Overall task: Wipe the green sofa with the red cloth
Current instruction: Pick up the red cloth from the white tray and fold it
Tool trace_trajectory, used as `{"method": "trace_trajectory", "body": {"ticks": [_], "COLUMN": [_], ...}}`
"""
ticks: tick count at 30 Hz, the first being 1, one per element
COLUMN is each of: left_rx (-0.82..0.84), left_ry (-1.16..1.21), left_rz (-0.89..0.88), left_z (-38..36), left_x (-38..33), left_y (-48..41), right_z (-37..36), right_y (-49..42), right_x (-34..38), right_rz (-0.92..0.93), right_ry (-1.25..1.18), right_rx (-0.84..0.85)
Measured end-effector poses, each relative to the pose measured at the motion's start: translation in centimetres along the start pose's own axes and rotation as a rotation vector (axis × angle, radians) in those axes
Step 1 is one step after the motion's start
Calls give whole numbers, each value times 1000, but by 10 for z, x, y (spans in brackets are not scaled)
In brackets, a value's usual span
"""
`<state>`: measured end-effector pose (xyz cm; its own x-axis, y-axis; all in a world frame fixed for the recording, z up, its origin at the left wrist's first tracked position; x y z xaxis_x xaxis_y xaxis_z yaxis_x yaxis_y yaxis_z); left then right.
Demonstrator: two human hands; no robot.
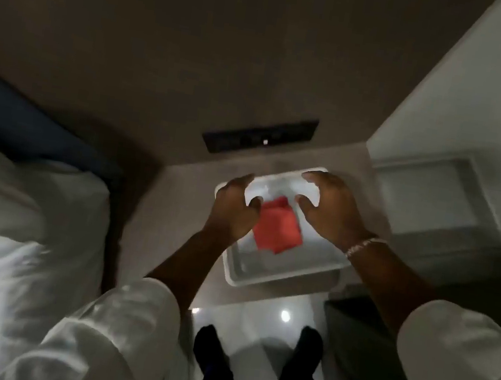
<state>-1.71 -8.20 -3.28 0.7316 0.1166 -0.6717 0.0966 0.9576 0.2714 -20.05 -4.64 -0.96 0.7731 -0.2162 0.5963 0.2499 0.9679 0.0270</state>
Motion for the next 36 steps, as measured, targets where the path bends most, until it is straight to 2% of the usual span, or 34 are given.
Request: {"method": "trace_trajectory", "body": {"ticks": [4, 7, 9, 12, 15, 19, 24, 28, 31, 36], "left_rx": [81, -53, -173, -238, -179, -7, 203, 443, 648, 873], "left_ry": [-34, 11, 99, 218, 266, 290, 237, 132, 161, 135], "left_rz": [285, 374, 437, 468, 376, 194, -67, -310, -454, -588], "left_z": [-84, -113, -117, -116, -104, -81, -72, -111, -156, -248], "left_x": [84, 113, 121, 120, 95, 38, -49, -108, -128, -95], "left_y": [-14, -25, -28, -24, -17, 18, 109, 209, 292, 414], "right_z": [-96, -140, -151, -148, -119, -54, 29, 75, 92, 75], "right_y": [9, 15, 16, 18, 35, 101, 227, 350, 439, 578], "right_x": [-67, -94, -99, -101, -96, -76, -56, -66, -85, -131], "right_rz": [-144, -193, -216, -291, -406, -579, -801, -1011, -1126, -1280], "right_ry": [155, 174, 138, 30, -61, -200, -304, -322, -286, -153], "right_rx": [137, 99, 28, -46, -154, -439, -795, -1037, -1174, -1328]}}
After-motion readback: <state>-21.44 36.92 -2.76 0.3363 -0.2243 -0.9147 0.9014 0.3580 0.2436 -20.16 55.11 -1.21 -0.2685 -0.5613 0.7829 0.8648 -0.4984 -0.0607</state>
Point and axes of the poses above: each hand's wrist, its own y-axis away from the middle knuckle, its own z-axis out of the back of the hand, x = y × z, the point moved 9 cm from there along -y, towards the middle knuckle, and after that the axes turned 8 degrees about -x, right-handed, at the moved point
